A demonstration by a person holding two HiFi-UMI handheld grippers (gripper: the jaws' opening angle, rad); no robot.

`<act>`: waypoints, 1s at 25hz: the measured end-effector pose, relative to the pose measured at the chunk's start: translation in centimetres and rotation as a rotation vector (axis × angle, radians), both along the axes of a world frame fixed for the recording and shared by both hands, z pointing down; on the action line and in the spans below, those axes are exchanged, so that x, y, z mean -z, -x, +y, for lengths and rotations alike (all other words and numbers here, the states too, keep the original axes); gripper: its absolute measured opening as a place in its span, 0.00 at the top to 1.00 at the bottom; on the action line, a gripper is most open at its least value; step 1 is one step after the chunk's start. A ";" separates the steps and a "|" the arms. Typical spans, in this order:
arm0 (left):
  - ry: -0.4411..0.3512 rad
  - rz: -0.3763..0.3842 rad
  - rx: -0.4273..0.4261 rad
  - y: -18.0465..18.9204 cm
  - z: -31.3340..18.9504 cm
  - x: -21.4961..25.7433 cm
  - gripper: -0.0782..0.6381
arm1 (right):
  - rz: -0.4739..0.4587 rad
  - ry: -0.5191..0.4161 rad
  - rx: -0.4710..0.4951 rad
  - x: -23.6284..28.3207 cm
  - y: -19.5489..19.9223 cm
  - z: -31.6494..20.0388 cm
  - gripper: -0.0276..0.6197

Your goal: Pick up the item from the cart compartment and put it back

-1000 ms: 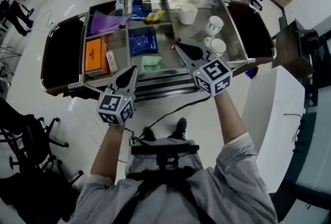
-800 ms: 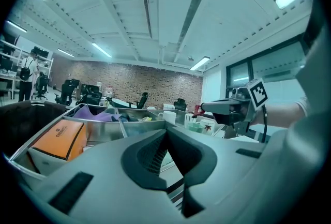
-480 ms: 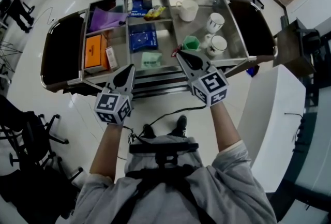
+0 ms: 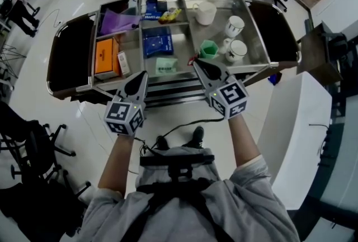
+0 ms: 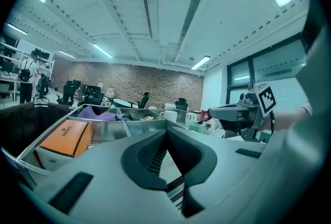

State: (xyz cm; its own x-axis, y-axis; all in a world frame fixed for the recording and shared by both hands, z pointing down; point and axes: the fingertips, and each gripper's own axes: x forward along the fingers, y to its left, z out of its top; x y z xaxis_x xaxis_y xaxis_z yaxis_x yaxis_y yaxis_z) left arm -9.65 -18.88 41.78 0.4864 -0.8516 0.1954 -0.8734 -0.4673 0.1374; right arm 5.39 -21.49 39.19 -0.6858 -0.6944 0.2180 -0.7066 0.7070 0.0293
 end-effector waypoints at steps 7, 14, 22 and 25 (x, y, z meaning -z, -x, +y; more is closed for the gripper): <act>0.005 -0.004 -0.003 -0.1 0.0 0.0 0.90 | -0.014 0.013 -0.017 -0.5 -0.8 0.7 0.92; 0.006 -0.013 -0.015 -0.5 -0.2 -0.2 0.90 | -0.020 0.020 -0.020 -0.7 -1.2 0.7 0.92; -0.002 -0.029 0.008 -0.3 -0.2 0.2 0.90 | -0.021 0.027 -0.009 -1.0 -1.2 0.6 0.92; -0.006 -0.031 0.014 -0.2 -0.2 0.2 0.90 | -0.019 0.028 -0.004 -1.1 -1.1 0.5 0.92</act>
State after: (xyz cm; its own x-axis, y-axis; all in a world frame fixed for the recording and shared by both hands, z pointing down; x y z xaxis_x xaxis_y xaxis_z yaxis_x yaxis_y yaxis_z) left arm -9.47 -19.12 41.61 0.4680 -0.8595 0.2054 -0.8837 -0.4555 0.1073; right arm 6.48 -20.99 40.28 -0.6875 -0.6906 0.2245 -0.7094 0.7048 -0.0042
